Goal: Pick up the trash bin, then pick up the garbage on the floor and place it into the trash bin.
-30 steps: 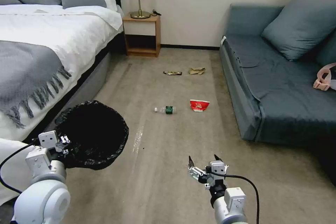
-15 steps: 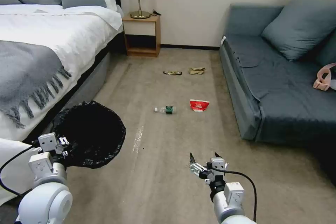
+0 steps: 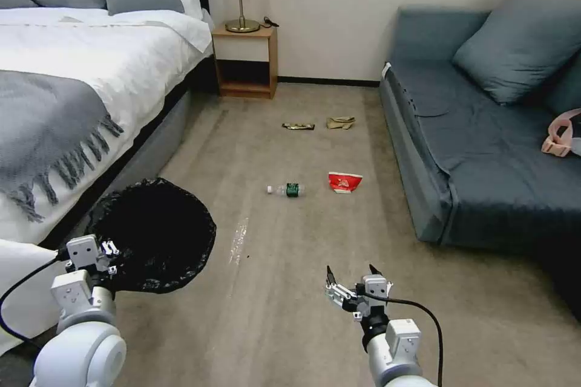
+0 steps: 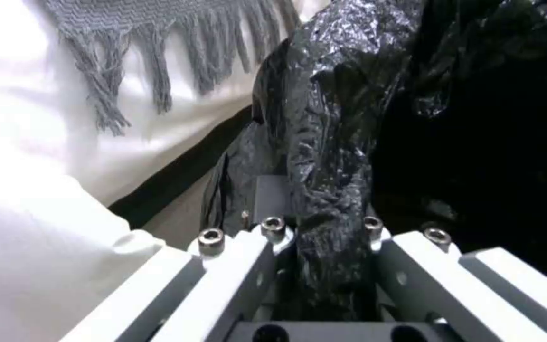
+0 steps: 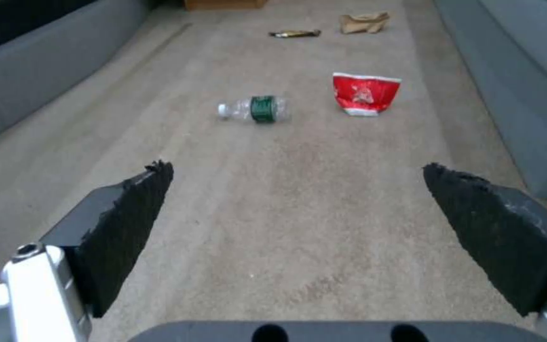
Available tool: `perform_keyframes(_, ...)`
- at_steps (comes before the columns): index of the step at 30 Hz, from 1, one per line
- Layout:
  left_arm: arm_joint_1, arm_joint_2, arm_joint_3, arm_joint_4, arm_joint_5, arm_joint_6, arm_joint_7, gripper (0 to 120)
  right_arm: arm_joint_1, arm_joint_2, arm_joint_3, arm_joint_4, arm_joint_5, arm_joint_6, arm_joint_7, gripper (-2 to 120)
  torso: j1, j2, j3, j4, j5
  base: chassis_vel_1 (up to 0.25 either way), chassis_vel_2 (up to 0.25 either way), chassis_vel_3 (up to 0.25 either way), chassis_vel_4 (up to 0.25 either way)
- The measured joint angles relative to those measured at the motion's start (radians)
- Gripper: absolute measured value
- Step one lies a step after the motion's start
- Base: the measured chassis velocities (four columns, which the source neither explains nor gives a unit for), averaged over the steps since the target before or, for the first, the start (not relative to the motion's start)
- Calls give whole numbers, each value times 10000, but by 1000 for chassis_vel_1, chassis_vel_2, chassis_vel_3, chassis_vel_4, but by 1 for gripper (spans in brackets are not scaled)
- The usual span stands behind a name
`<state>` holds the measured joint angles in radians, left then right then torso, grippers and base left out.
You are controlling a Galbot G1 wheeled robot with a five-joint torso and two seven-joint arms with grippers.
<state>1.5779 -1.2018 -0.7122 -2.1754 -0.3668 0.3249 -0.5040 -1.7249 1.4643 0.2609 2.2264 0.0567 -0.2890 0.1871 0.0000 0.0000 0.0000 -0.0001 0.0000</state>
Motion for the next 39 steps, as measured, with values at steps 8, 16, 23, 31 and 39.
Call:
perform_keyframes(8,86,-34,43,238,148,-213,84,4,72,-15,23,-86,2,0,0,100,0,0,0,0,0,-13,13,19,-15)
perform_keyframes(16,92,-67,31,323,173,-312,100,4,83,-24,22,-139,0,-1,0,100,0,0,0,0,0,-64,65,68,-55)
perform_keyframes(23,29,-122,82,331,232,-312,104,4,69,-47,53,-204,11,54,0,100,0,0,0,0,1,-16,9,11,-10)
perform_keyframes(31,35,-160,99,339,247,-320,117,4,74,-28,71,-293,7,131,-3,100,0,0,0,0,0,-42,42,45,-47)
perform_keyframes(39,83,-165,100,407,256,-424,143,4,71,23,55,-417,-42,214,-10,100,0,0,0,1,0,-65,60,70,-63)
